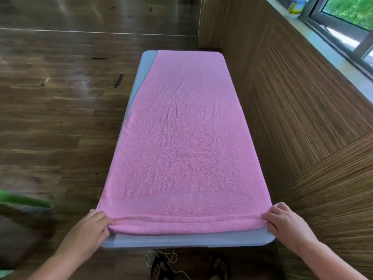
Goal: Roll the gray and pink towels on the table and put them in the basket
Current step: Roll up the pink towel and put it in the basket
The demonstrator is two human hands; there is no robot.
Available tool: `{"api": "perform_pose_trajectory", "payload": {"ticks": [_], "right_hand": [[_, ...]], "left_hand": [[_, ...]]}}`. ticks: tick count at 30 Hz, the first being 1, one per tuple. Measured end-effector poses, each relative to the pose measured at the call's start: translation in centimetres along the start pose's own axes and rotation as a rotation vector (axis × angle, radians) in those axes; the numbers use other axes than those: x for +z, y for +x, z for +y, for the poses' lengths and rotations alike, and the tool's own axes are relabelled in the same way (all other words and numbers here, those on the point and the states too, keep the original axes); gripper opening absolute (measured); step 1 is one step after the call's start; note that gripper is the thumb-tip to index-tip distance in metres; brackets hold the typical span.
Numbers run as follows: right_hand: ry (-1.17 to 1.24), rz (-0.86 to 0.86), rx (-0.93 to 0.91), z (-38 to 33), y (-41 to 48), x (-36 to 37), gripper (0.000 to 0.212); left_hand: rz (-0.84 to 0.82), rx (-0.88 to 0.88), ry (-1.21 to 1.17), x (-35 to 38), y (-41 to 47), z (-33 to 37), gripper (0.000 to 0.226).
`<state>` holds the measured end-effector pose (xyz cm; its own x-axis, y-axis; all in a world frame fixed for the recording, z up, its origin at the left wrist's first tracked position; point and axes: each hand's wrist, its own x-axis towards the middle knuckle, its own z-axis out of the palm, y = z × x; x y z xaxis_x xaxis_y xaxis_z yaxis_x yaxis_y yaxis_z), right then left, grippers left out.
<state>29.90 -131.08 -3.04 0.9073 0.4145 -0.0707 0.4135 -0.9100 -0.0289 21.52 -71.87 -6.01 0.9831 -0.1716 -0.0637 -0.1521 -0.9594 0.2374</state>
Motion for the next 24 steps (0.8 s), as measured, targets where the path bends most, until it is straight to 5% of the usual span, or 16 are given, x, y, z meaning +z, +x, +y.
{"api": "perform_pose_trajectory", "payload": {"ticks": [6, 11, 14, 18, 24], "right_hand": [[0.007, -0.146, -0.019, 1.1, -0.6, -0.1, 0.007], [0.083, -0.303, 0.109, 1.5, 3.6, -2.4, 0.033], [0.130, -0.410, 0.242, 1.3, 6.5, -3.5, 0.030], [0.217, -0.229, 0.411, 0.9, 6.4, -3.1, 0.024], [0.108, -0.107, 0.044, -0.1, 1.2, -0.4, 0.057]], "left_hand": [[0.008, -0.032, 0.019, 0.7, -1.8, 0.2, 0.012], [0.040, -0.129, 0.084, -1.0, 1.7, 1.1, 0.017], [0.021, -0.264, 0.131, -2.4, 5.3, 1.6, 0.013], [0.020, -0.430, 0.025, -2.7, 6.4, 3.5, 0.030], [-0.048, -0.192, 0.063, 0.0, 3.2, 3.0, 0.062]]}}
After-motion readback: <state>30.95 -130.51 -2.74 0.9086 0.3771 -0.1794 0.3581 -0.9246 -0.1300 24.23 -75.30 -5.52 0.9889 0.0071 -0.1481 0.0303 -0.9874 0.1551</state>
